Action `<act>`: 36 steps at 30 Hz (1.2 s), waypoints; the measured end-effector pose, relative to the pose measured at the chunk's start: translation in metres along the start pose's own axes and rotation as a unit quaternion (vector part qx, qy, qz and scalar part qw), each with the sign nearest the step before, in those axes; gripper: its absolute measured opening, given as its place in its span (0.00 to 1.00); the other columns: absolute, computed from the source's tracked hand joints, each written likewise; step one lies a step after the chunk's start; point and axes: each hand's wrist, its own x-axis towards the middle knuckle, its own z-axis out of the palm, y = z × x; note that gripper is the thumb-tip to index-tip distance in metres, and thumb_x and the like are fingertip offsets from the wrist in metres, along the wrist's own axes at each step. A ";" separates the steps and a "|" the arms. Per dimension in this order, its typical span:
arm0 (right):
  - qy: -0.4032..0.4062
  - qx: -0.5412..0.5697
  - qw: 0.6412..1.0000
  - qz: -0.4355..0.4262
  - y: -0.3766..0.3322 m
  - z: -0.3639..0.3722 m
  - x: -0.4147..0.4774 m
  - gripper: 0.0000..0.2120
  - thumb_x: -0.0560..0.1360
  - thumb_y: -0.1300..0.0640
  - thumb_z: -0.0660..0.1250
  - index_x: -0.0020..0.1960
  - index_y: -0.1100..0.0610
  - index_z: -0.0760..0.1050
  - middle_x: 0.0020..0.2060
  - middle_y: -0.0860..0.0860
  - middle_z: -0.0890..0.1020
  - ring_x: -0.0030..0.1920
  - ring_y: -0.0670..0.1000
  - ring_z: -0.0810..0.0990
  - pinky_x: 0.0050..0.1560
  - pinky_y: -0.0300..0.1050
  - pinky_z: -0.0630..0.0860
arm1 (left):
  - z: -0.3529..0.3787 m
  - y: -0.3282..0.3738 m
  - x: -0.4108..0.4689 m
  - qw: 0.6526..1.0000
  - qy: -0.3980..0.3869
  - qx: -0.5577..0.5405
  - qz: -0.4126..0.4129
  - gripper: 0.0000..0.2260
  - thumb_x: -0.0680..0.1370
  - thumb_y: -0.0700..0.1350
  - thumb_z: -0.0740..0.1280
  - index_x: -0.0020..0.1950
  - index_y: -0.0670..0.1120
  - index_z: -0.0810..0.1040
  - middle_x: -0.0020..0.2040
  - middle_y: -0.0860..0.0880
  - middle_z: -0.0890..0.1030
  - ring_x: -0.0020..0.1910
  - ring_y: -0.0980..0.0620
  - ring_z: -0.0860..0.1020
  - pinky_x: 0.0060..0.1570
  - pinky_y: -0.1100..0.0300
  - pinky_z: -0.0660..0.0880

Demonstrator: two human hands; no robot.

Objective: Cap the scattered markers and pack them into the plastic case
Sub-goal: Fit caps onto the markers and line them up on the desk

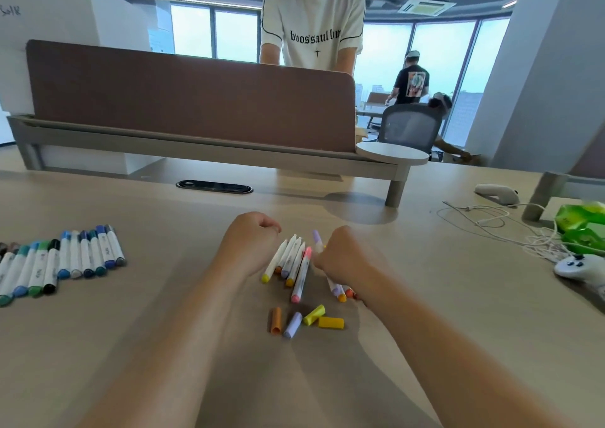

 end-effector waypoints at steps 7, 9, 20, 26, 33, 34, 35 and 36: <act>0.059 -0.182 0.979 -0.071 -0.014 -0.003 0.001 0.09 0.79 0.56 0.62 0.54 0.57 0.78 0.49 0.52 0.81 0.49 0.53 0.81 0.53 0.48 0.79 | -0.004 -0.002 0.003 1.000 0.011 -0.028 0.001 0.10 0.80 0.41 0.60 0.51 0.47 0.82 0.41 0.54 0.77 0.43 0.54 0.74 0.43 0.59 0.70; 0.028 -0.206 0.975 -0.074 -0.023 0.003 0.005 0.09 0.77 0.57 0.63 0.53 0.58 0.79 0.47 0.54 0.82 0.48 0.56 0.81 0.52 0.50 0.80 | -0.004 -0.002 0.004 0.999 0.014 -0.036 0.000 0.11 0.79 0.41 0.60 0.51 0.46 0.82 0.40 0.55 0.77 0.41 0.55 0.74 0.39 0.60 0.69; -0.079 -0.188 0.979 0.010 -0.046 0.012 0.017 0.30 0.64 0.45 0.78 0.60 0.57 0.75 0.48 0.55 0.77 0.47 0.59 0.77 0.52 0.50 0.74 | -0.008 0.000 0.001 0.999 0.017 -0.034 -0.003 0.10 0.79 0.42 0.61 0.51 0.45 0.82 0.40 0.52 0.79 0.40 0.55 0.75 0.35 0.61 0.69; -0.026 -0.216 0.976 -0.024 -0.034 0.004 0.006 0.17 0.75 0.53 0.70 0.61 0.57 0.74 0.47 0.53 0.72 0.54 0.55 0.76 0.45 0.49 0.67 | -0.010 0.003 -0.002 1.000 0.006 -0.015 0.003 0.10 0.78 0.42 0.62 0.48 0.40 0.82 0.42 0.44 0.81 0.39 0.51 0.75 0.34 0.60 0.69; -0.015 -0.061 0.997 -0.040 -0.015 -0.023 0.007 0.09 0.75 0.57 0.65 0.41 0.62 0.78 0.37 0.56 0.81 0.35 0.52 0.80 0.38 0.42 0.78 | -0.007 0.016 -0.019 0.962 -0.204 0.171 0.060 0.07 0.77 0.47 0.70 0.45 0.44 0.83 0.40 0.48 0.80 0.38 0.54 0.76 0.33 0.62 0.67; -0.016 -0.013 0.999 -0.035 -0.007 -0.029 0.001 0.09 0.73 0.57 0.66 0.38 0.62 0.77 0.32 0.55 0.79 0.29 0.51 0.75 0.32 0.39 0.74 | -0.005 0.019 -0.022 0.950 -0.234 0.194 0.080 0.06 0.76 0.47 0.70 0.46 0.46 0.84 0.40 0.50 0.80 0.38 0.55 0.75 0.33 0.63 0.67; -0.023 0.027 0.999 -0.029 0.000 -0.034 -0.003 0.09 0.72 0.57 0.66 0.37 0.62 0.77 0.28 0.55 0.77 0.26 0.50 0.71 0.28 0.38 0.69 | -0.003 0.022 -0.026 0.936 -0.261 0.212 0.102 0.05 0.76 0.48 0.71 0.47 0.47 0.83 0.40 0.52 0.79 0.38 0.57 0.75 0.33 0.64 0.67; -0.033 0.065 0.997 -0.025 0.008 -0.037 -0.007 0.09 0.72 0.58 0.66 0.35 0.61 0.77 0.26 0.55 0.76 0.24 0.51 0.69 0.27 0.37 0.67 | -0.002 0.025 -0.029 0.924 -0.284 0.225 0.122 0.04 0.75 0.48 0.72 0.46 0.49 0.83 0.38 0.55 0.78 0.38 0.58 0.74 0.33 0.64 0.66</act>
